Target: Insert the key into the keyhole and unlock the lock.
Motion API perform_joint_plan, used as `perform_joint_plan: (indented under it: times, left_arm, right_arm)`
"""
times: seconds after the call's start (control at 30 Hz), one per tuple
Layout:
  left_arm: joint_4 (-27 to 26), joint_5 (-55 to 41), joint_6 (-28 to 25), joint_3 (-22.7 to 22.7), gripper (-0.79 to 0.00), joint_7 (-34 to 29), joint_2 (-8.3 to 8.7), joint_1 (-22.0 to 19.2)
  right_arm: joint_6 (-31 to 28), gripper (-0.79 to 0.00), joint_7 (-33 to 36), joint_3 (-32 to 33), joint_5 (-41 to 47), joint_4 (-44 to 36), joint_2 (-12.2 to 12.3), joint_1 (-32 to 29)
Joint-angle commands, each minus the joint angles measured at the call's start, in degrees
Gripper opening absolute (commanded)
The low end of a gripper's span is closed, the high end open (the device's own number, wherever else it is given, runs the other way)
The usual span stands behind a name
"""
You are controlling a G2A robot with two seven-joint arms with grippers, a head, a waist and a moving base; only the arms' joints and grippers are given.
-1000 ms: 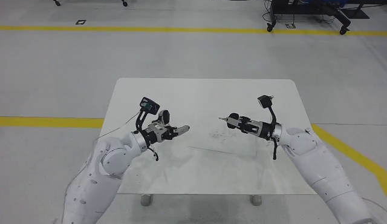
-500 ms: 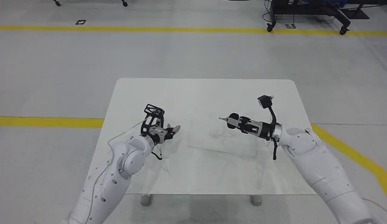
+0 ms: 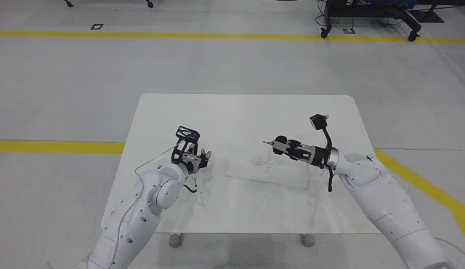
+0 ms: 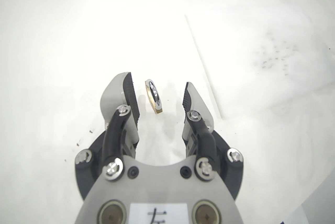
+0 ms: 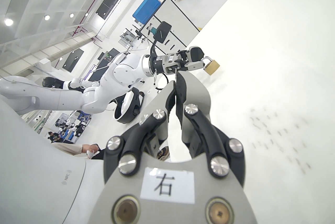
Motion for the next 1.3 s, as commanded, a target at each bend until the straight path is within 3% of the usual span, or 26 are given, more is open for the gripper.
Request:
perform_joint_plan:
  times: [0.0, 0.07, 0.4, 0.47, 0.53, 0.97, 1.1, 1.27]
  left_arm:
    - [0.09, -0.15, -0.17, -0.18, -0.474, -0.16, -0.01, 0.12]
    - [0.27, -0.30, -0.52, -0.12, -0.508, -0.68, -0.05, 0.13]
    - [1.01, 0.20, -0.12, 0.11, -0.536, -1.45, -0.37, -0.31]
    - [1.30, 0.01, -0.20, 0.13, -0.582, -1.54, -0.46, -0.53]
    - [1.47, -0.07, -0.24, 0.12, -0.779, -1.57, -0.52, -0.71]
    - [2.10, -1.97, -1.46, -1.94, -0.785, -2.48, -0.45, -0.21]
    - [-1.67, -0.50, -6.03, -3.57, -0.785, 7.55, -0.03, 2.41]
    - [-8.32, -5.72, -13.99, -9.06, -0.785, 18.65, 0.99, 10.00]
  right_arm:
    - [0.00, -0.785, 0.00, 0.00, 0.00, 0.00, 0.00, 0.00]
    - [0.00, -0.785, 0.00, 0.00, 0.00, 0.00, 0.00, 0.00]
    - [0.00, -0.785, 0.00, 0.00, 0.00, 0.00, 0.00, 0.00]
    - [0.00, -0.785, 0.00, 0.00, 0.00, 0.00, 0.00, 0.00]
    - [0.00, -0.785, 0.00, 0.00, 0.00, 0.00, 0.00, 0.00]
    - [0.00, -0.785, 0.00, 0.00, 0.00, 0.00, 0.00, 0.00]
    - [0.00, -0.785, 0.00, 0.00, 0.00, 0.00, 0.00, 0.00]
    - [0.00, -0.785, 0.00, 0.00, 0.00, 0.00, 0.00, 0.00]
